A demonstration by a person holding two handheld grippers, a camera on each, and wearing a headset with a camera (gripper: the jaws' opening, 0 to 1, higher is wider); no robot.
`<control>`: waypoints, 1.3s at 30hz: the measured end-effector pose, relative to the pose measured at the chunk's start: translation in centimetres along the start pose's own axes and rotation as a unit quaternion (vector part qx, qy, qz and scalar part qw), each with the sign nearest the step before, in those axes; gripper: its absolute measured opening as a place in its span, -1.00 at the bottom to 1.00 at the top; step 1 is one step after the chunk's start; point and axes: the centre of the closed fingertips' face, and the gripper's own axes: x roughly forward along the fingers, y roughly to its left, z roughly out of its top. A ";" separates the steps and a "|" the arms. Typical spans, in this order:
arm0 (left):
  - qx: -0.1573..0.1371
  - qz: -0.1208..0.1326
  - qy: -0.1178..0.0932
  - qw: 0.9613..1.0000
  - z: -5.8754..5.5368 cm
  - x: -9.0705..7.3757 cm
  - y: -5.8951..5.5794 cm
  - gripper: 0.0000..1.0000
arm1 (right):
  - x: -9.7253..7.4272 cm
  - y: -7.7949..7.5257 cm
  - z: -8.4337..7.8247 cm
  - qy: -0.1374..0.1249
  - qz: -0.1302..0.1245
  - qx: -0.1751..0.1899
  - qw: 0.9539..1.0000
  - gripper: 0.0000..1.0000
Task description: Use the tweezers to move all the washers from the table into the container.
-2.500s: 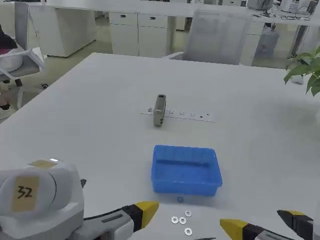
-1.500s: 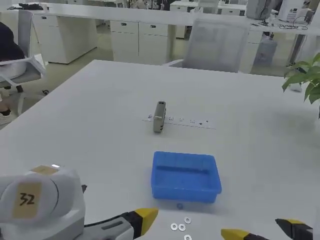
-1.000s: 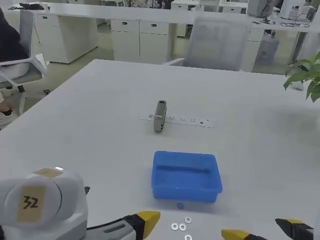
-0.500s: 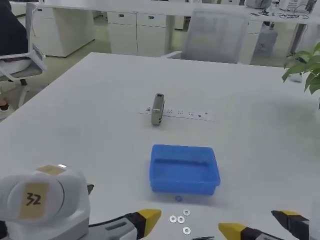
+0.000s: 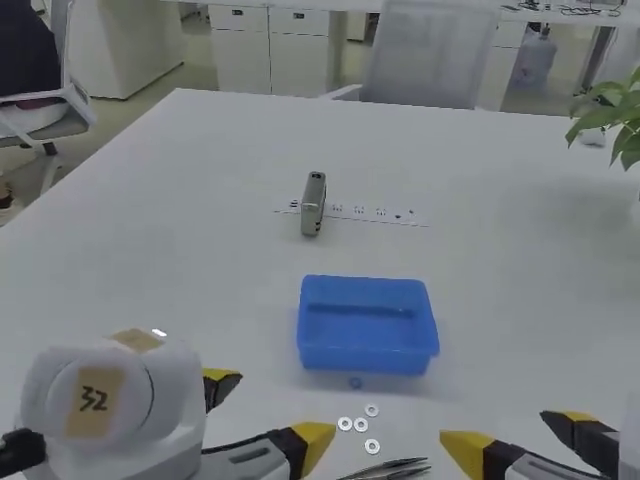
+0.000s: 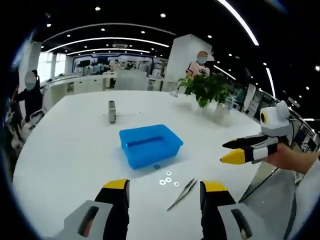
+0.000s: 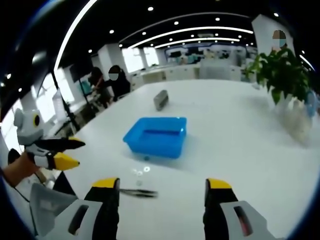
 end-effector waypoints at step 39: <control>0.200 -0.111 0.179 0.957 -9.9 7.0 -1.0 -0.96 | -0.6 1.9 -1.0 0.026 0.023 -0.032 0.999 0.20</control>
